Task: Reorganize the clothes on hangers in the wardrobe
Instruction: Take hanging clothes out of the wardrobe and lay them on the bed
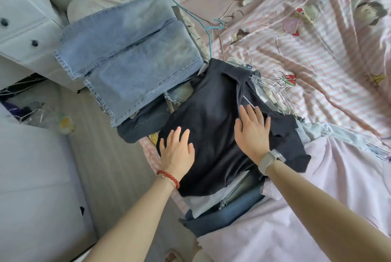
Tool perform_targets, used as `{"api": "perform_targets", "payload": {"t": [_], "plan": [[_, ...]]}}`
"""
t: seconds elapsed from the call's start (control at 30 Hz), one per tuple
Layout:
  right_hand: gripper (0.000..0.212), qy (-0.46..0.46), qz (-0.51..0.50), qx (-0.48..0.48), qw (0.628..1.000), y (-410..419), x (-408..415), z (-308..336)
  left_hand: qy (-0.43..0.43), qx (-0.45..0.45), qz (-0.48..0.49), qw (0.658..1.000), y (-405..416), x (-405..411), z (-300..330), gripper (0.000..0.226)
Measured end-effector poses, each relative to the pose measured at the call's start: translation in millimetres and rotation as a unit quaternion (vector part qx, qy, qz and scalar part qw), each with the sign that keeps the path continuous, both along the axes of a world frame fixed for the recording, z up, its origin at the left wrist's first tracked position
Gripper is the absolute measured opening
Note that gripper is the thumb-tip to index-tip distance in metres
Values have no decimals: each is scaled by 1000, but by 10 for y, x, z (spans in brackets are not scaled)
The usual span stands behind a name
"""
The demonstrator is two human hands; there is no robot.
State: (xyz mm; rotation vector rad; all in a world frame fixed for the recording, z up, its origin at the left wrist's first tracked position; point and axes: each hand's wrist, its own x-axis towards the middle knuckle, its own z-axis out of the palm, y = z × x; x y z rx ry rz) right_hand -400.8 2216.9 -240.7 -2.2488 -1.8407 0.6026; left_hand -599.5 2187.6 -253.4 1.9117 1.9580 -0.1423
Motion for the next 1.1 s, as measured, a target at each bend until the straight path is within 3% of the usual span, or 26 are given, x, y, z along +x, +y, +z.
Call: {"api": "perform_targets", "payload": {"t": [0.17,0.3,0.5,0.73,0.87,1.03,1.1], "plan": [[46,53,114,-43,991,-682,-869,207,-23,34,75,996,-701,-555,367,45],[46,63,261,-55,962,-1437,-1503,393,-54,108,177,977,-1673,-1069,656,36],[45,54,449,-37,891,-2611,-2431,670,39,139,335,931,-3545,-1878,891,39],[46,59,657,10,752,-4215,-3677,1031,161,146,574,790,-5878,-2514,1344,46],[45,97,754,44,648,-5252,-4382,1374,212,157,683,681,-7079,-2701,1761,45],[40,166,837,86,515,-6367,-5184,1902,278,229,739,569,-8150,-2934,2375,46],[38,201,850,80,480,-6779,-5454,2115,301,267,746,531,-8463,-3026,2637,44]]}}
